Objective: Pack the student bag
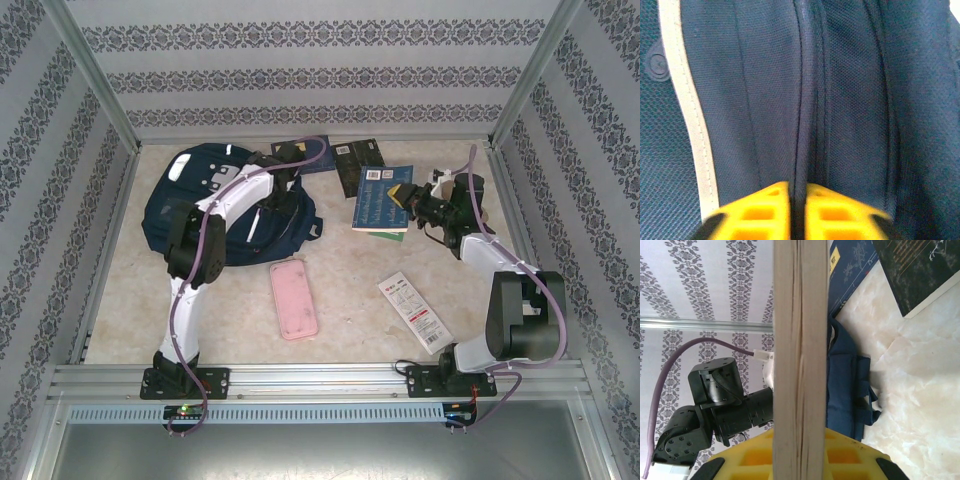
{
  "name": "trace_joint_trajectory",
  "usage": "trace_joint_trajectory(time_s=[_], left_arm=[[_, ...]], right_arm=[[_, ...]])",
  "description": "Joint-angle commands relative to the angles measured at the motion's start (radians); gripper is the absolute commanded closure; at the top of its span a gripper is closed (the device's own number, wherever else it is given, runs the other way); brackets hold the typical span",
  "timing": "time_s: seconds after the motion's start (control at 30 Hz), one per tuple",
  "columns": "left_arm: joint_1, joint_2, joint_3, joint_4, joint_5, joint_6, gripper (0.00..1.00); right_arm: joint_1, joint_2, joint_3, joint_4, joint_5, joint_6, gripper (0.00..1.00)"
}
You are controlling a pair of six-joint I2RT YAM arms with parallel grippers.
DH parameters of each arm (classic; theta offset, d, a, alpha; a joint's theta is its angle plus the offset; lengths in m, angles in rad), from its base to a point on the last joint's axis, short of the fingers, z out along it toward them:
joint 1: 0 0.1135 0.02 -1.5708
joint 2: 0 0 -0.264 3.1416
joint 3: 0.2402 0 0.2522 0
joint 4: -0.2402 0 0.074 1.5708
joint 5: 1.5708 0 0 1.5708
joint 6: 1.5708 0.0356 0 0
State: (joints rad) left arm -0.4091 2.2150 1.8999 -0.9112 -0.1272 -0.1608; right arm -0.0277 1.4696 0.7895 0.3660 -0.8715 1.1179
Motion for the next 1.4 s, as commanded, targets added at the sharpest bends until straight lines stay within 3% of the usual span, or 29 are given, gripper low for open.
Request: trace_joint_trajectory(time_s=[0.0,0.37,0.63,0.97,1.37], left_arm=[[0.000,-0.018,-0.010,-0.052,-0.042,0.003,1.00],[0.023,-0.245,0.053,-0.095,-0.070,-0.066,1.00],[0.103,-0.325,0.163,-0.145,0.045,-0.116,1.00],[0.222,-0.397,0.173,-0.081,0.364,-0.151,1.00],[0.237,-0.388,0.197,-0.076,0.479,-0.202,1.00]], right_arm=[[0.015,0.008,0.003,0.033,0.007,-0.023,1.00],[0.146,0.063,0.029,0.082,0.054,0.007,1.00],[0.343,0.245,0.131,0.252,0.144,0.112,1.00],[0.570,0.592,0.485,0.364,0.347,0.227,1.00],[0.725,0.939,0.891,0.313,0.648,0.267,1.00]])
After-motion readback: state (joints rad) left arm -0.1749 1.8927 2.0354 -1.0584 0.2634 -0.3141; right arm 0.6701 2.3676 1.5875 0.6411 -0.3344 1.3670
